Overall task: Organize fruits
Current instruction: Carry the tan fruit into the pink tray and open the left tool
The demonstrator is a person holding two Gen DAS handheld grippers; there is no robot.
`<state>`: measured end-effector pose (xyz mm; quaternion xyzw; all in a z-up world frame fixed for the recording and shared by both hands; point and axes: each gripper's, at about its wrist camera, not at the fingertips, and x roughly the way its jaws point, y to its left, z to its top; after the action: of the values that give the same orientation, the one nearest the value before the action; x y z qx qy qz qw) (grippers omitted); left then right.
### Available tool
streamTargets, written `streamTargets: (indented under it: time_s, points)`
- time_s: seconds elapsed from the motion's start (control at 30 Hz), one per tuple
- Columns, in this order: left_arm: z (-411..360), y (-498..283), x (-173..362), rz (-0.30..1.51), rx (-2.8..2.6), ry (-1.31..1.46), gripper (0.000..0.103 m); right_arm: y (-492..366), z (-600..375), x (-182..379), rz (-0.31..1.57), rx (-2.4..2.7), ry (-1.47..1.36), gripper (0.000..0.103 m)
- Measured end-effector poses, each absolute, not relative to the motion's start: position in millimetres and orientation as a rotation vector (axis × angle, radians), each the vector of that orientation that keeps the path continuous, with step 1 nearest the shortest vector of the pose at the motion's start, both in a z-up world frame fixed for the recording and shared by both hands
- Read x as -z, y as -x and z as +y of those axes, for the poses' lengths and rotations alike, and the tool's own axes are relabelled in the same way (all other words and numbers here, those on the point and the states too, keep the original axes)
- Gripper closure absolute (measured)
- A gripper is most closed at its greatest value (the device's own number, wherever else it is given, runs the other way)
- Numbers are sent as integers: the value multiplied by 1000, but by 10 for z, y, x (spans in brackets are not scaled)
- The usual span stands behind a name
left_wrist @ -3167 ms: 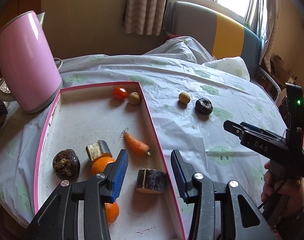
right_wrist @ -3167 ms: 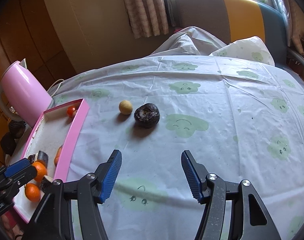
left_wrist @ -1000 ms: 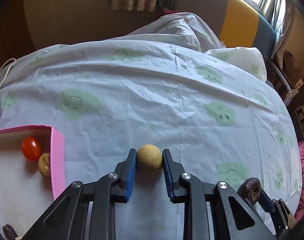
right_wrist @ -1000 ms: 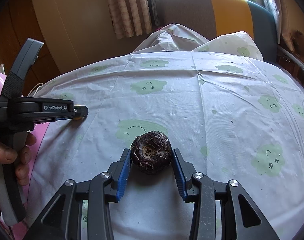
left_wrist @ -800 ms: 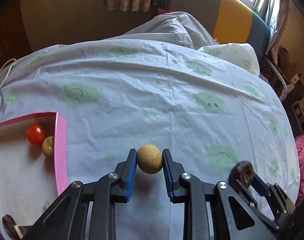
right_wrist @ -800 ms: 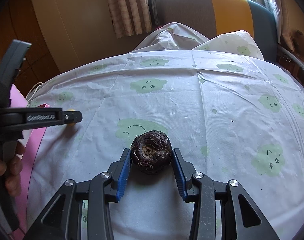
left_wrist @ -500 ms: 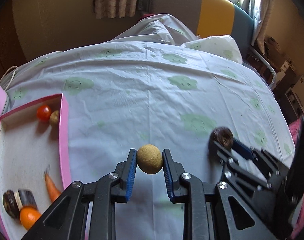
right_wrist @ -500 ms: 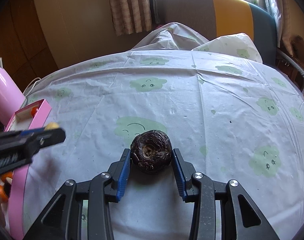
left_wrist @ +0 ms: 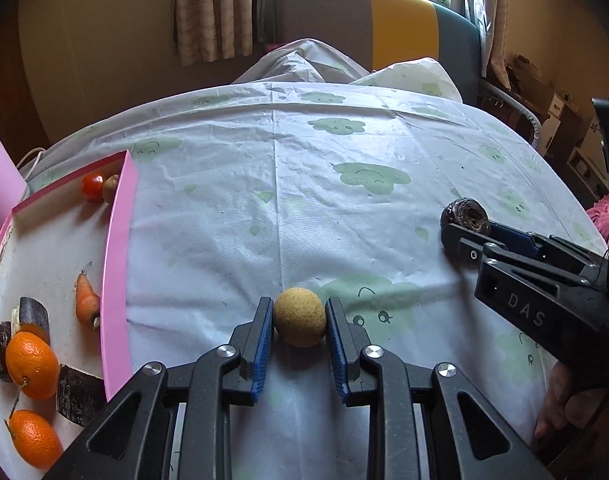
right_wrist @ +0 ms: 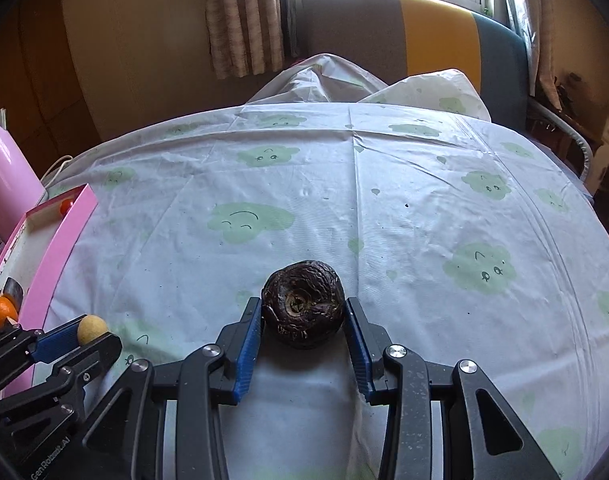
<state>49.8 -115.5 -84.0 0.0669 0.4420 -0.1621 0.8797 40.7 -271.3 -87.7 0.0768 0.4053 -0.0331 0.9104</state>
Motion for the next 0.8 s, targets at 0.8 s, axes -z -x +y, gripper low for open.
streamTargets:
  time_s: [0.8]
  points:
    - [-741, -232, 114, 780, 310, -83, 77, -412, -2680, 898, 840, 79, -138, 62]
